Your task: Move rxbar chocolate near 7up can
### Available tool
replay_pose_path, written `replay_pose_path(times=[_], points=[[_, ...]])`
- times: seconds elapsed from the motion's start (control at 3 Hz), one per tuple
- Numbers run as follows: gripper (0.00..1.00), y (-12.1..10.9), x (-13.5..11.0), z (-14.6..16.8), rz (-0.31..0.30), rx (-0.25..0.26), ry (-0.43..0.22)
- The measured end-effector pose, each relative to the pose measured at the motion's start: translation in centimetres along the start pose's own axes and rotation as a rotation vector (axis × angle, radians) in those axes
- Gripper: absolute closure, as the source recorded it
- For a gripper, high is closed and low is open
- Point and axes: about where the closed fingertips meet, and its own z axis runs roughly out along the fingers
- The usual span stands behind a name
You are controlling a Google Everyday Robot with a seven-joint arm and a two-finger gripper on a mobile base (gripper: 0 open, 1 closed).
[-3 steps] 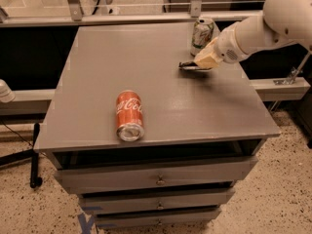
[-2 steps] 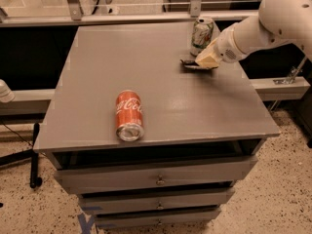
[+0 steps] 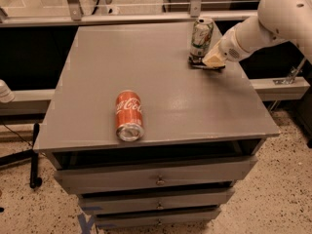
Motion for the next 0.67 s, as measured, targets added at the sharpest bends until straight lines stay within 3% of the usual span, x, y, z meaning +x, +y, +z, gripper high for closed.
replay_pose_path(times=[0.67], points=[[0.12,-1.07,1.36,-0.6,0.007,0.019,0.04]])
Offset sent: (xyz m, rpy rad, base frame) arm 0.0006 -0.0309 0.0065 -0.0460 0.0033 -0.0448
